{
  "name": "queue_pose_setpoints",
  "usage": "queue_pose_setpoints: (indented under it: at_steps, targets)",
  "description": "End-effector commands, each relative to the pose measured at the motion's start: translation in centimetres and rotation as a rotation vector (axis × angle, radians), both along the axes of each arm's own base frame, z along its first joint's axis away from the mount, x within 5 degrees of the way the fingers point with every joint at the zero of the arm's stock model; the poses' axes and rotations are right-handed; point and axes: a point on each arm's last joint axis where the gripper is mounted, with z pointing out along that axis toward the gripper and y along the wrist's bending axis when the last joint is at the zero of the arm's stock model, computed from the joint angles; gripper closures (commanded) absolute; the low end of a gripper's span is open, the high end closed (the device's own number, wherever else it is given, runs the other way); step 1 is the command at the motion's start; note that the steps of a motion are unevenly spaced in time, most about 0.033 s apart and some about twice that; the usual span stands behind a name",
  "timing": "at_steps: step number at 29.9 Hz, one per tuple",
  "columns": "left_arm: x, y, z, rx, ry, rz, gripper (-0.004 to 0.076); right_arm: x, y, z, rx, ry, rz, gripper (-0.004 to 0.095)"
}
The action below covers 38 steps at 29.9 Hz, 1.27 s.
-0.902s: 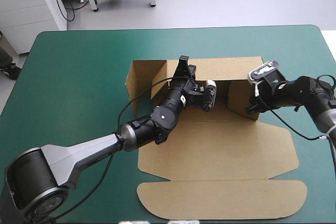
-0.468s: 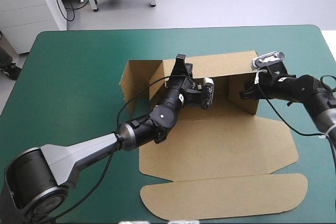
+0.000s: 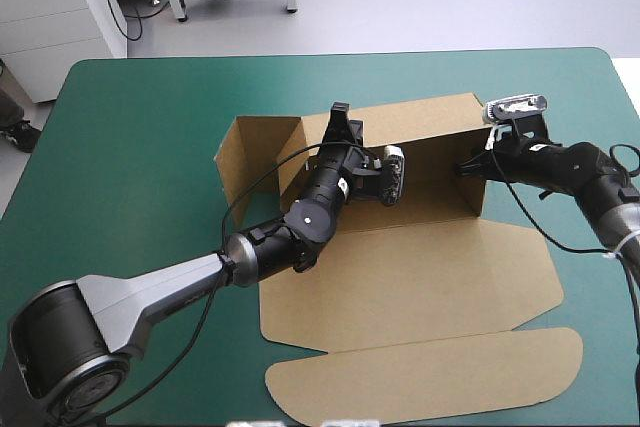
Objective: Fold the box
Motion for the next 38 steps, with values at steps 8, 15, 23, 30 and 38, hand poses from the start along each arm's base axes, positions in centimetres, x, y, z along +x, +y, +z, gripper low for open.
queue_pose_setpoints:
  at_steps: [8, 15, 23, 30, 38]
  targets:
    - [-1.0, -0.6, 2.1, -0.037, -0.039, -0.087, 0.0731, -1.3, 0.3, 3.0, 0.080, -0.026, -0.053, 0.0906]
    - [-1.1, -0.6, 2.1, -0.056, -0.028, -0.087, 0.0708, -1.3, 0.2, 3.0, 0.075, -0.024, -0.069, 0.0906]
    - [-1.5, -1.3, 1.8, -0.065, 0.014, -0.176, 0.0389, -0.9, 0.2, 2.4, 0.078, -0.005, -0.075, 0.0906]
    - [-3.4, -2.5, 2.3, -0.108, 0.079, -0.336, 0.0349, -0.4, 0.1, 1.8, 0.088, 0.011, -0.093, 0.0906]
    - [-8.1, -3.3, 5.9, -0.264, 0.093, -0.425, 0.0360, -0.3, 0.1, 1.9, 0.097, 0.006, -0.107, 0.0906]
